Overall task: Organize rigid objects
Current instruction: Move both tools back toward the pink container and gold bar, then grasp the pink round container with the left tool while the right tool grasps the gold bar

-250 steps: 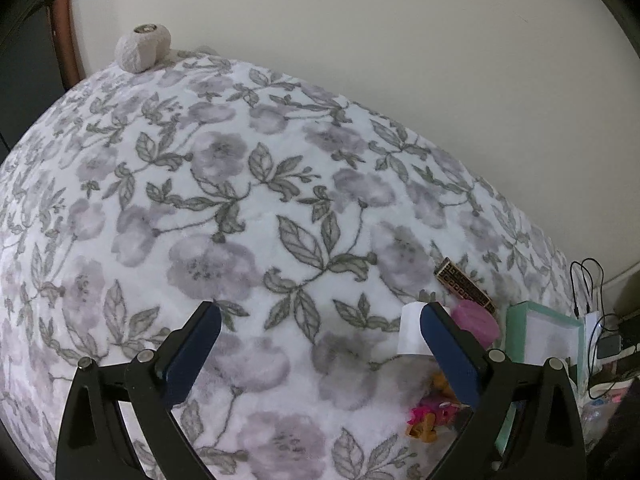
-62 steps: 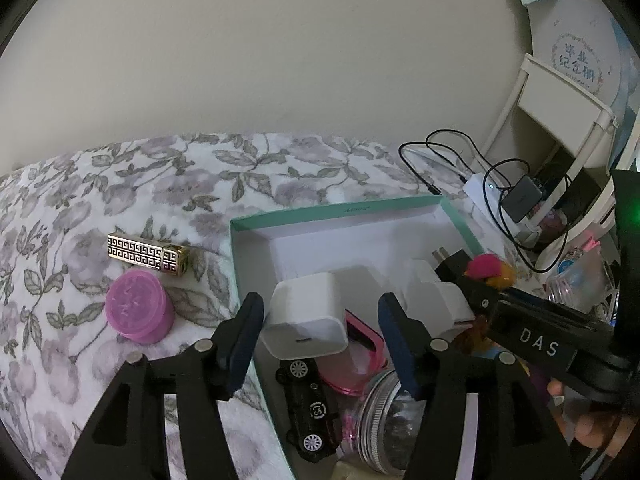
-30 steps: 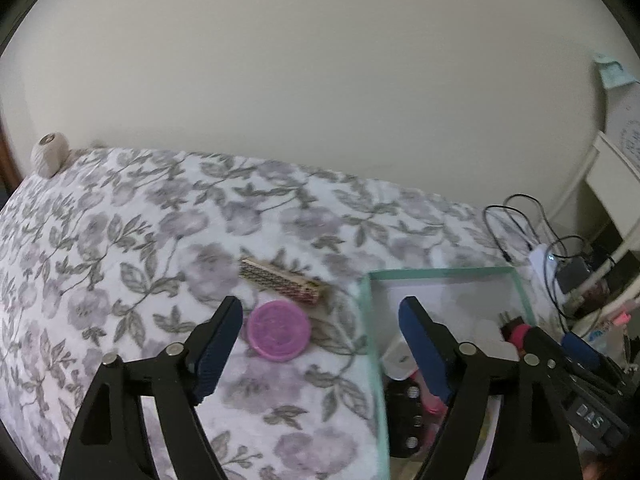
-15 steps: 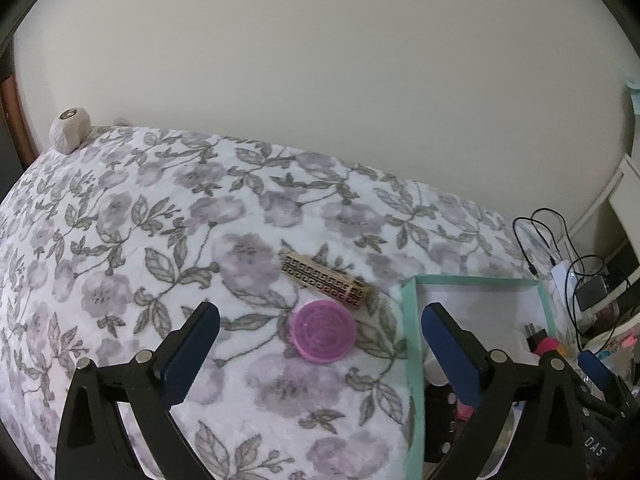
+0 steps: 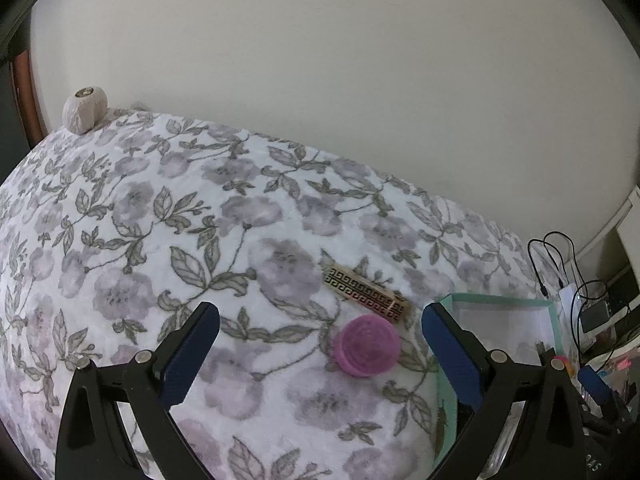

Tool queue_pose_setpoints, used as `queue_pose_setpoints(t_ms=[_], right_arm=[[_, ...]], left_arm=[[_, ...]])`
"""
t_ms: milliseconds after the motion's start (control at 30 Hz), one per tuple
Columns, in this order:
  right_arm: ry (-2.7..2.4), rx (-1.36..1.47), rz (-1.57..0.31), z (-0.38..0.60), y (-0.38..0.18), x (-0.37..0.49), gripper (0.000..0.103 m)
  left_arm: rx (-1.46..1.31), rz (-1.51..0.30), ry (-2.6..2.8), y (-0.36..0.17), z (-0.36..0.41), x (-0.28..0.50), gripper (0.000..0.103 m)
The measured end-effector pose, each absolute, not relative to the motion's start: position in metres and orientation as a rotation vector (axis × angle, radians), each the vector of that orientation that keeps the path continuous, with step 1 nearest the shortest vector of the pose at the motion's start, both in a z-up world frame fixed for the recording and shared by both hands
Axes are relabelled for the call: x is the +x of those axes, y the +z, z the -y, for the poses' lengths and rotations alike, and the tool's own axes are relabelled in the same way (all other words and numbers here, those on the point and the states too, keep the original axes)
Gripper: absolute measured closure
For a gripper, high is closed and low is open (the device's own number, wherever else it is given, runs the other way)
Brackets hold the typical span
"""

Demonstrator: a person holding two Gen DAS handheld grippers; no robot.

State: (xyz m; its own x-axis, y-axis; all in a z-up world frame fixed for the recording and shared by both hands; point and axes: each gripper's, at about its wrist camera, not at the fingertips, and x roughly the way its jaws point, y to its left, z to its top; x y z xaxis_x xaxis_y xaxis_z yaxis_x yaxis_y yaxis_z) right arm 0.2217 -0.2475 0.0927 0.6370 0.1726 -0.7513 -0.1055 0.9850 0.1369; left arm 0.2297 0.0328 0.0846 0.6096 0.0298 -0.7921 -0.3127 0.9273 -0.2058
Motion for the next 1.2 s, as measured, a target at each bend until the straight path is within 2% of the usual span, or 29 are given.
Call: queue_pose_setpoints(t_ms=[600,700,767,833,1100,1133,1167,1200], right_arm=[[0.199,0.119,-0.913,0.204,0.084,0.249,0.000],[0.214,0.122,-0.930,0.200,0.081,0.254,0.000],[0.215,0.112,-0.937,0.197,0.080,0.254,0.000],[0.220,0.095,-0.941,0.193,0.080,0.255,0.000],[0.220,0.054,-0.965,0.182,0.074,0.262,0.000],[0.221,0.045,-0.967,0.181,0.073,0.263,0.000],[0.224,0.038,-0.969,0.179,0.072,0.264,0.000],[0.229,0.031,-0.972,0.177,0.071,0.265,0.000]], left_arm=[[-0.295,-0.969,0.098,0.031,-0.023,0.241,0.002],[-0.253,-0.978,0.091,0.024,-0.014,0.243,0.007],[-0.241,-0.978,0.082,0.022,-0.010,0.243,0.016],[-0.231,-0.968,0.062,0.023,-0.005,0.244,0.020],[-0.146,-0.963,0.039,0.021,0.014,0.247,0.020],[-0.148,-0.960,0.042,0.020,0.014,0.247,0.023],[-0.150,-0.956,0.044,0.020,0.014,0.247,0.031],[-0.156,-0.954,0.042,0.019,0.013,0.247,0.033]])
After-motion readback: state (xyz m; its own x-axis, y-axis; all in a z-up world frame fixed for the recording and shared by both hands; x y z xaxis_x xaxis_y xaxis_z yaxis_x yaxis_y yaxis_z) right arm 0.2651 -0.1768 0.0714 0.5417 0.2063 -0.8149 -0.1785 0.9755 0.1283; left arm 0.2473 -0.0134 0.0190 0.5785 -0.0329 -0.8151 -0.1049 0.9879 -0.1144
